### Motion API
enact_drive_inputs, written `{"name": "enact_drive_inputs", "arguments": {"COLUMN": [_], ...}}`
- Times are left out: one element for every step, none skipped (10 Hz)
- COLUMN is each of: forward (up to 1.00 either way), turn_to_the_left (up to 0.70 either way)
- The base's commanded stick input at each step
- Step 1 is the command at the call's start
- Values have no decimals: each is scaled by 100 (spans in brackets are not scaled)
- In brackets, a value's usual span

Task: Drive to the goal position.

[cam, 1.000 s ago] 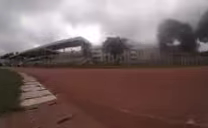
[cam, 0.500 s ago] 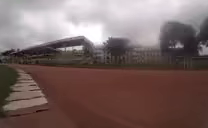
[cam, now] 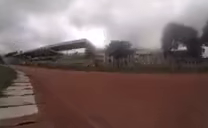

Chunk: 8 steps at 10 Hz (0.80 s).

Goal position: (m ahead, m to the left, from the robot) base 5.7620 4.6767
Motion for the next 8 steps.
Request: {"name": "enact_drive_inputs", "arguments": {"forward": [70,70,70,70,70,70,70,70], "turn_to_the_left": [0,0,0,0,0,0,0,0]}}
